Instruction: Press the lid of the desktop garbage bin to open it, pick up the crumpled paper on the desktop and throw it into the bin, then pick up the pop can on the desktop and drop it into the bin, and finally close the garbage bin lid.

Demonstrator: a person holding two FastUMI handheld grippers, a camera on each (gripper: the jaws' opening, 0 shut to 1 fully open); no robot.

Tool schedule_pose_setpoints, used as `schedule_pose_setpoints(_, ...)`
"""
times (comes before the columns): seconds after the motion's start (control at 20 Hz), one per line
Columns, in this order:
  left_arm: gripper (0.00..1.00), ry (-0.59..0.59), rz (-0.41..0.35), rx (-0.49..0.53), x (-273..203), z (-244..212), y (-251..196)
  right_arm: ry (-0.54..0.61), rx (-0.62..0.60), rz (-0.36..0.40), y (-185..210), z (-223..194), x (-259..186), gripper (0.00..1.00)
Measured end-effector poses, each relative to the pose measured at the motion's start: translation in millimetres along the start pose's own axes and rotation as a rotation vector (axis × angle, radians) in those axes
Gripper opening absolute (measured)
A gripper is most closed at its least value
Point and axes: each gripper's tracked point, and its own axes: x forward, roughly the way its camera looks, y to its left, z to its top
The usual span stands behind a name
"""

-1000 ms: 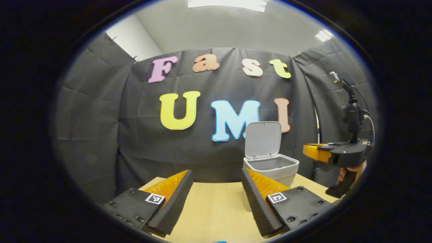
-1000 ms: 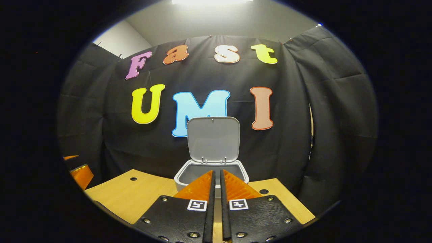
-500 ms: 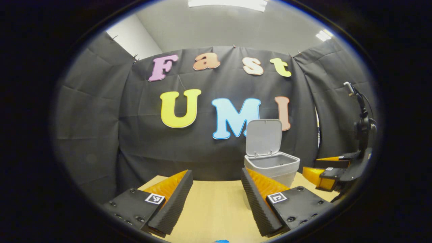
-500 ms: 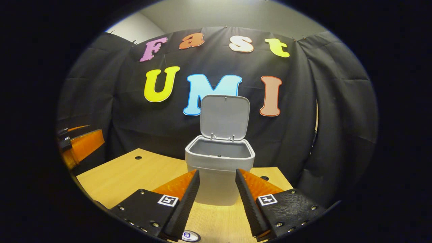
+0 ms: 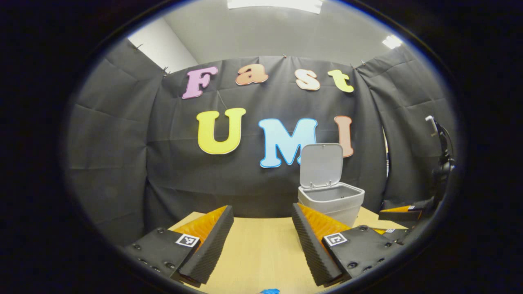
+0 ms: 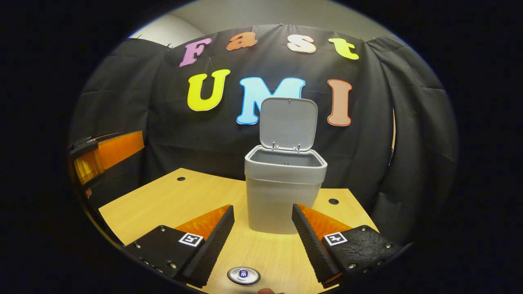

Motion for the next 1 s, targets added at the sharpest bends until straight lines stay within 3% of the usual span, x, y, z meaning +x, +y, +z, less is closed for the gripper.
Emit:
schedule_pose_setpoints(0.35, 0.94, 0.021, 0.005, -0.009, -7, -11, 5, 0.135, -0.021, 0.050, 19, -57, -6, 0.92)
schedule_pose_setpoints(0.5, 0.94, 0.044, -0.002, -0.018, -9, -22, 7, 0.154, -0.018, 0.055, 22, -64, -7, 0.92)
schedule_pose_setpoints(1.0, 0.95, 0.304, -0.095, -0.045, -40, -181, 6, 0.029, -0.041, 0.049, 22, -32, -22, 0.92)
